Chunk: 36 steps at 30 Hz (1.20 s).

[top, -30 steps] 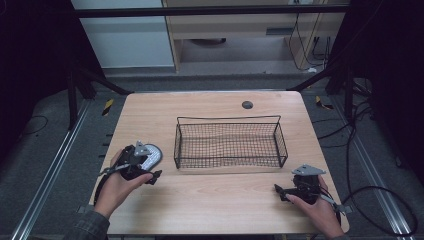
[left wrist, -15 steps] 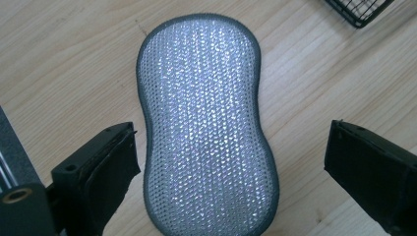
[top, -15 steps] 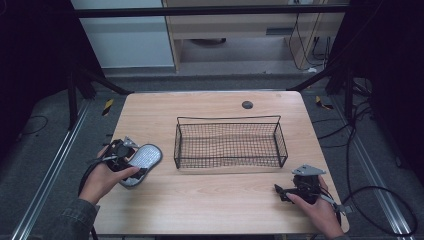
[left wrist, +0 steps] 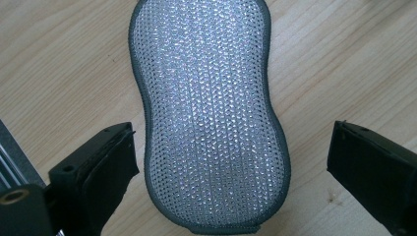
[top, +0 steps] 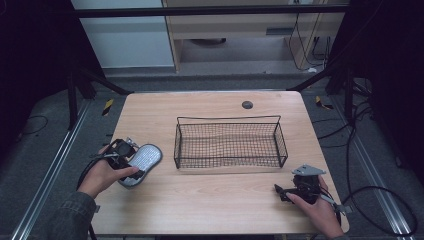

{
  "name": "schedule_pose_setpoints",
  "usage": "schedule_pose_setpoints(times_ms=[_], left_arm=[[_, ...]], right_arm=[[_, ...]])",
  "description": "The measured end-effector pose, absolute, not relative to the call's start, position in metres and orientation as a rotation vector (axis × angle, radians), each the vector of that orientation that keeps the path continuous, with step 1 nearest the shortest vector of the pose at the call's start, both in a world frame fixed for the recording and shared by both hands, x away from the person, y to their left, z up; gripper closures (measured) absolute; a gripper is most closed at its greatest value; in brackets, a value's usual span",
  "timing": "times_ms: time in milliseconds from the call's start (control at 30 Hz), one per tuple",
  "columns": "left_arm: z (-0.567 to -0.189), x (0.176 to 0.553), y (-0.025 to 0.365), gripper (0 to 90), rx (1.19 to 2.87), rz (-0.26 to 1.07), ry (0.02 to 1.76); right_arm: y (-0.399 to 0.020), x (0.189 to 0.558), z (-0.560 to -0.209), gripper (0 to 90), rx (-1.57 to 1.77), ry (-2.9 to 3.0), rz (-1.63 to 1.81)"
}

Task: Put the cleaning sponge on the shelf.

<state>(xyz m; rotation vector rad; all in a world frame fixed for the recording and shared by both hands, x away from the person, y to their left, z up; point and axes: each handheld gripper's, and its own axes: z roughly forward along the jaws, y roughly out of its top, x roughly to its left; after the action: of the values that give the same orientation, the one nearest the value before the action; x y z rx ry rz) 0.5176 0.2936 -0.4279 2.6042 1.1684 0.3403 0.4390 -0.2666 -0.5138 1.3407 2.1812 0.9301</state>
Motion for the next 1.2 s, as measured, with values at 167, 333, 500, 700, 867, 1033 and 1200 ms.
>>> schedule_pose_setpoints(times_ms=[167, 333, 500, 700, 867, 1033, 1200], left_arm=[[-0.432, 0.528, 0.292, 4.3, 2.651, 0.313, 1.19], [-0.444, 0.538, 0.289, 4.6, 2.693, 0.273, 1.206], [-0.447, 0.548, 0.285, 3.5, 2.657, 0.274, 1.21], [-0.451, 0.558, 0.287, 4.3, 2.648, 0.28, 1.233], [-0.453, 0.562, 0.288, 3.3, 2.649, 0.28, 1.245], [-0.459, 0.563, 0.291, 3.7, 2.64, 0.255, 1.277], [-0.461, 0.564, 0.294, 3.8, 2.623, 0.234, 1.267]], right_arm=[[-0.267, 0.439, -0.514, 0.4, 1.335, 2.182, 0.928], [-0.267, 0.439, -0.514, 0.4, 1.335, 2.181, 0.928], [-0.266, 0.438, -0.514, 0.4, 1.347, 2.18, 0.931], [-0.266, 0.438, -0.513, 0.4, 1.355, 2.181, 0.933], [-0.266, 0.438, -0.514, 0.4, 1.347, 2.18, 0.931], [-0.267, 0.438, -0.514, 0.4, 1.338, 2.185, 0.93], [-0.267, 0.438, -0.514, 0.4, 1.337, 2.186, 0.93]])
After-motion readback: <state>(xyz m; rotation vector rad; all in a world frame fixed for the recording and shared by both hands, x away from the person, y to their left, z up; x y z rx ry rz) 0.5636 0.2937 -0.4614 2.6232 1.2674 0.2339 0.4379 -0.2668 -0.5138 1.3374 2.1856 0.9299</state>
